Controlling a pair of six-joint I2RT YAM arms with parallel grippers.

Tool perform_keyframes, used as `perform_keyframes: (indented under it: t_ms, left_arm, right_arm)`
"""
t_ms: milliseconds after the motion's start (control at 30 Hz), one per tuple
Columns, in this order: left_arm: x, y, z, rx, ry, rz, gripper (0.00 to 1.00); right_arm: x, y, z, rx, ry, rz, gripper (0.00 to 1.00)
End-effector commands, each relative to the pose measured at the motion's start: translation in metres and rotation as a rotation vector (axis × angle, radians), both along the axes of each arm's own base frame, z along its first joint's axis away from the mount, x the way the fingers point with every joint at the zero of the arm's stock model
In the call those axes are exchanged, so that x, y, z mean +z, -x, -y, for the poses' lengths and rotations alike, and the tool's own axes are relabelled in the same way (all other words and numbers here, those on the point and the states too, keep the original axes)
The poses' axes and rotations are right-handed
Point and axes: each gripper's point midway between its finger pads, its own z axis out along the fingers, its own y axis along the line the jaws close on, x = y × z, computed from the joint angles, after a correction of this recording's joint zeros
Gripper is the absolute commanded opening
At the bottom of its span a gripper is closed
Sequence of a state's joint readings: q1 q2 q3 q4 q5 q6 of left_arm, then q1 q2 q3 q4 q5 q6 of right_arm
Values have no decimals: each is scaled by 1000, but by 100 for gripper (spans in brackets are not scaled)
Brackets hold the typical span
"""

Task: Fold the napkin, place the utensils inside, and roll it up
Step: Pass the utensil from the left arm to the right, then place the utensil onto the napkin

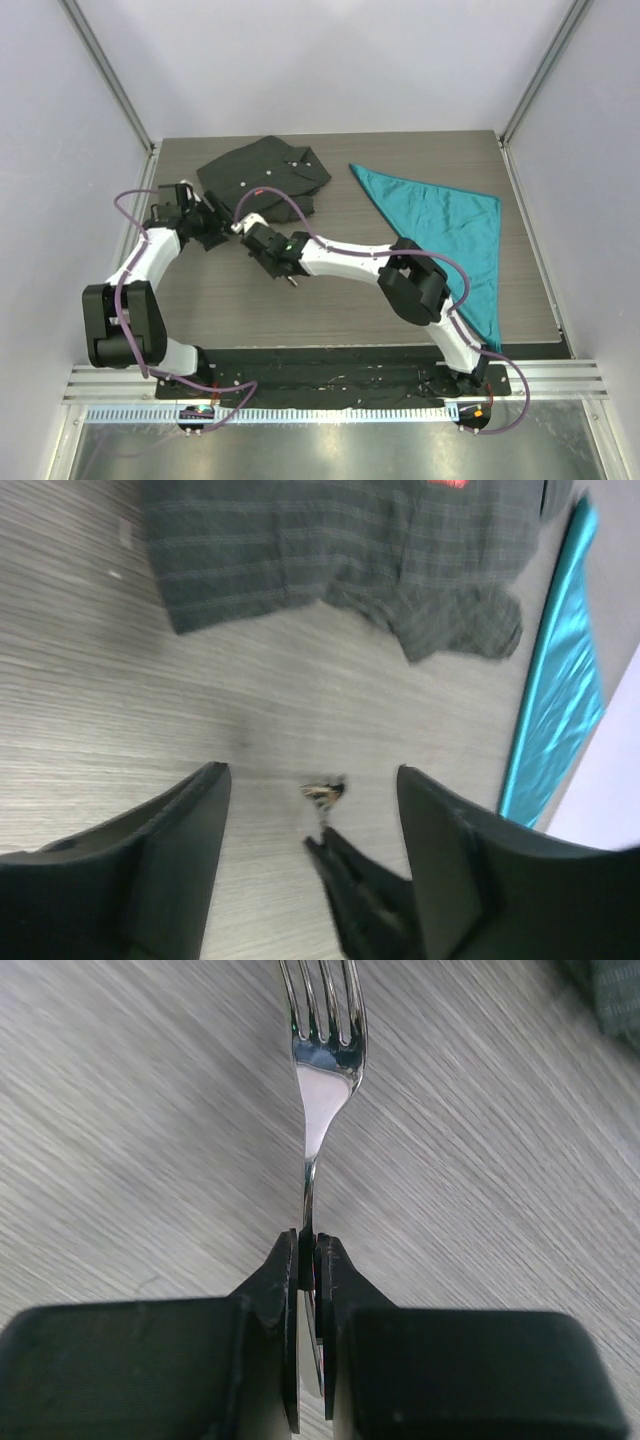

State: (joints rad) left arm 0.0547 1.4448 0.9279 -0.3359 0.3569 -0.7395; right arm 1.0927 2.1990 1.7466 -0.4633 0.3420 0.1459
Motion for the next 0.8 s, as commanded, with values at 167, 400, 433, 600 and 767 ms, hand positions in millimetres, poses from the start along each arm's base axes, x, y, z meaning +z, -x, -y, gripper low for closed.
perform_keyframes:
  t_ms: [167, 400, 433, 600, 767]
  left_arm:
    - [42, -16, -37, 56, -68, 129, 91]
    - [47, -13, -31, -35, -83, 145, 94]
    - [48, -13, -28, -45, -80, 149, 94]
    - [49, -12, -23, -81, -93, 159, 95]
    - [42, -12, -15, -113, -88, 136, 94]
  right_arm:
    - [82, -42, 86, -65, -169, -58, 1]
    - [80, -77, 206, -93, -92, -159, 1]
    - [74, -80, 218, -101, -66, -167, 1]
    - [49, -95, 282, -185, -61, -259, 1]
    - [38, -98, 320, -242, -55, -302, 1]
